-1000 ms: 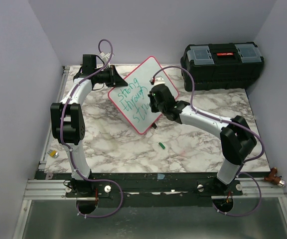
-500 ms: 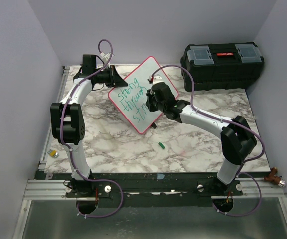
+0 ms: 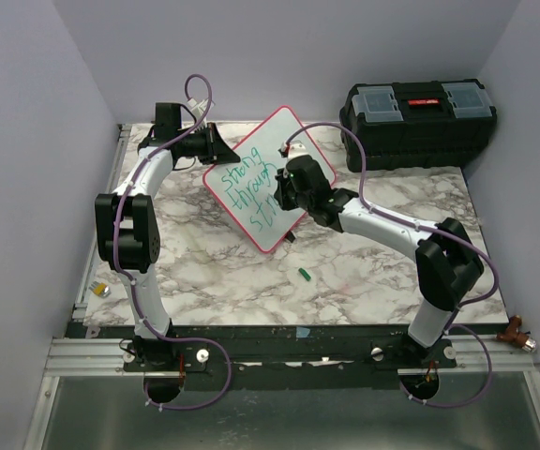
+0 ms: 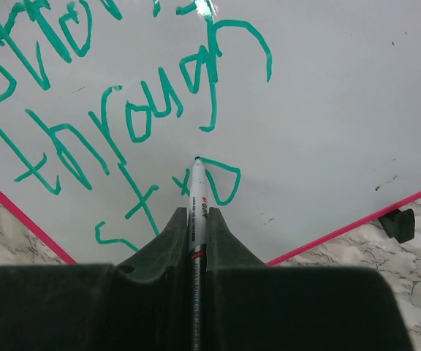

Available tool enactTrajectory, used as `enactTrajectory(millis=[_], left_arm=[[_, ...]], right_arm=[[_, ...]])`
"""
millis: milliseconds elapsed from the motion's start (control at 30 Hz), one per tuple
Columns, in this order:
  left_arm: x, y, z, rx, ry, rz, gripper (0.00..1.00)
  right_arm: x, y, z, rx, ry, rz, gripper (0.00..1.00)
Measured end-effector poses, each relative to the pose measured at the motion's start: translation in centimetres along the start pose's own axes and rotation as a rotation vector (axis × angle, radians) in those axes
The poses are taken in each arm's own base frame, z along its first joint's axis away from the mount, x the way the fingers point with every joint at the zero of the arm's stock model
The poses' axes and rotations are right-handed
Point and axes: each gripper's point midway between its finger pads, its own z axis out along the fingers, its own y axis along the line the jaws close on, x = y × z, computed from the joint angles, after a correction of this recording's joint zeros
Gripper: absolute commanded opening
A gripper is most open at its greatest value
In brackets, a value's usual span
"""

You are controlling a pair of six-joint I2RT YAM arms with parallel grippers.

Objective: Write a sentence on the whiteboard

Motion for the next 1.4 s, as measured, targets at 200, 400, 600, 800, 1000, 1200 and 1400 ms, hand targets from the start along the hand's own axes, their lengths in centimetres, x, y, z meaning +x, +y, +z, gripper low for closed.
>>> enactTrajectory(millis=[200,400,600,800,1000,1200,1400], left_arm=[[0.0,0.0,0.0,0.0,0.0,0.0,0.0],[0.0,0.0,0.0,0.0,0.0,-0.001,0.0],[0.0,0.0,0.0,0.0,0.0,0.0,0.0],[0.0,0.0,0.0,0.0,0.0,0.0,0.0],[0.0,0.0,0.0,0.0,0.0,0.0,0.0],[0.0,0.0,0.0,0.0,0.0,0.0,0.0],[0.0,0.0,0.0,0.0,0.0,-0.001,0.0]], right_arm=[[0.0,-0.1,-0.2,0.003,-0.005,0.005,0.01],[-0.1,-0.1,-0.6,0.007,-0.003,0.002,0.01],[-1.5,-0.5,-1.7,0.016,-0.037,0.003,0.01],[-2.1,-2.7,-1.5,0.054,-0.046,0.026,0.01],[-2.1,-5.1,-1.2,0.094,-0.047,0.05,0.01],[-2.4,-5.3,-1.1,0.081,-0.055,0.058,0.01],[-2.3,-5.3,-0.7,0.068,-0.054,0.061,0.01]])
